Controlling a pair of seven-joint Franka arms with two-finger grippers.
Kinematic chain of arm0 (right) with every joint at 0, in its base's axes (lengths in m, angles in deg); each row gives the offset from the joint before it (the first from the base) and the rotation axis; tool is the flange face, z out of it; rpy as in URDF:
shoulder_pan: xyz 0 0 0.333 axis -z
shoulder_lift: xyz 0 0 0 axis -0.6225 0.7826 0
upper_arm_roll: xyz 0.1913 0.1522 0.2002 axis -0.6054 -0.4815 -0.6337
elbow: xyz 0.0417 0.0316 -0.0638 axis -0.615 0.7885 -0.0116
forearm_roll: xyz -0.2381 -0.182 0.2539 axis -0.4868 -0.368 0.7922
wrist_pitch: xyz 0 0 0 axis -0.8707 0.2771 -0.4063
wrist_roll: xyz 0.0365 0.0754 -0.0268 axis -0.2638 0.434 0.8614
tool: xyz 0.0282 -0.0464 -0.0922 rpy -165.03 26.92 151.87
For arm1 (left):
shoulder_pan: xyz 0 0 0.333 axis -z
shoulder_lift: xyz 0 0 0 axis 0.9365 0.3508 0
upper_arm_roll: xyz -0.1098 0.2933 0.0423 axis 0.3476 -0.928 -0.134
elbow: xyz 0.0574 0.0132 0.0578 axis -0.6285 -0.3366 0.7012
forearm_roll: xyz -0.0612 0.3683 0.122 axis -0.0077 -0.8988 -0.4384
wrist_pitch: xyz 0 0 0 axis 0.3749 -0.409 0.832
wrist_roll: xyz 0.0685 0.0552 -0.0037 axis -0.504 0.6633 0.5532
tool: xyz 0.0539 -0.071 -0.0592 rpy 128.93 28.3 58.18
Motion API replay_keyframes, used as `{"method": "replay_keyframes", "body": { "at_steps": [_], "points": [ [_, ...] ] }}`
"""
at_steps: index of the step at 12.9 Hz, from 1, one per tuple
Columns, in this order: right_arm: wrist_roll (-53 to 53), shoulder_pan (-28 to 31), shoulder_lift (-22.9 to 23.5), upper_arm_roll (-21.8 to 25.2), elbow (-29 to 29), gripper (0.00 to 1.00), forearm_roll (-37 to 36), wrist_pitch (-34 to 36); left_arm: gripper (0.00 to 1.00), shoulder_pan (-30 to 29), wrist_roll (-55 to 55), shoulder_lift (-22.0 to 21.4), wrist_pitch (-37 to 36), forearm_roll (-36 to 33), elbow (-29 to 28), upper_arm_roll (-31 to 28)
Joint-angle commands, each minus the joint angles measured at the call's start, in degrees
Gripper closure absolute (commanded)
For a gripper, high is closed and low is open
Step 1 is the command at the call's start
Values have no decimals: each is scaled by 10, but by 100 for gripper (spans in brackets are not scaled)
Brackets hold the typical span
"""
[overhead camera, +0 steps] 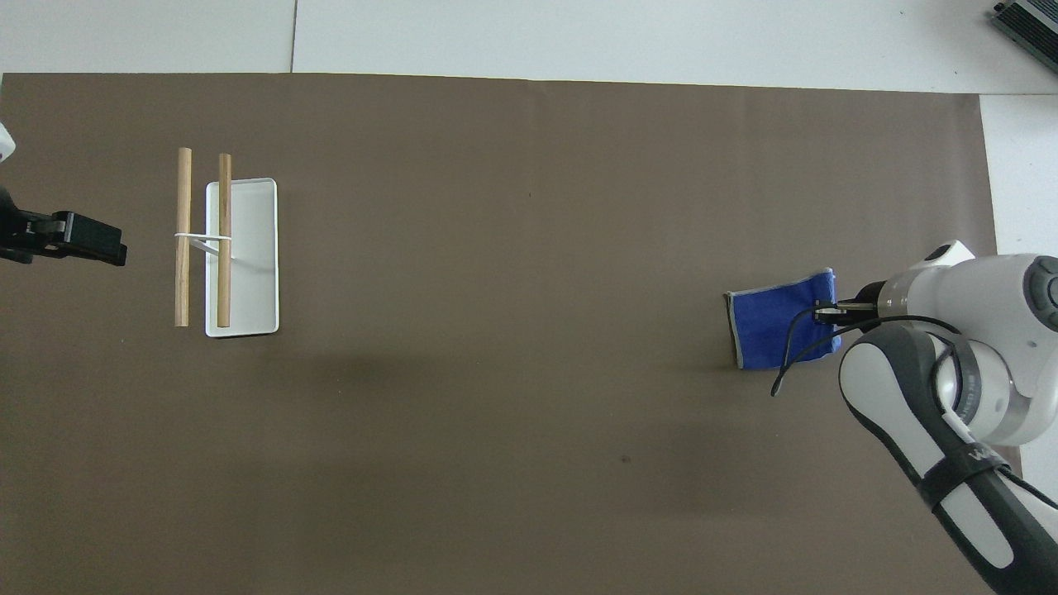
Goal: Right arm passes towel to left arm to hang
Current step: 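Close the right gripper on the towel edge and lift it, then carry the towel toward center while the left gripper reaches toward it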
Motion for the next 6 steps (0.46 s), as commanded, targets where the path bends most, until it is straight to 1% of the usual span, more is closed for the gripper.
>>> {"method": "replay_keyframes", "body": {
  "at_steps": [1, 2, 4, 6],
  "points": [
    [-34, 3, -26, -22, -31, 100, 12, 61, 0, 8, 2, -25, -27, 6, -22, 1],
    [-62, 3, -30, -32, -50, 100, 14, 86, 0, 14, 7, -28, -29, 6, -22, 8],
    [-110, 3, -28, -46, -106, 100, 81, 151, 0, 34, 22, -33, -21, 7, -26, 15],
    [-155, 2, -24, -60, -137, 100, 110, 172, 0, 65, 104, -34, 1, 7, -32, 15]
  ]
}}
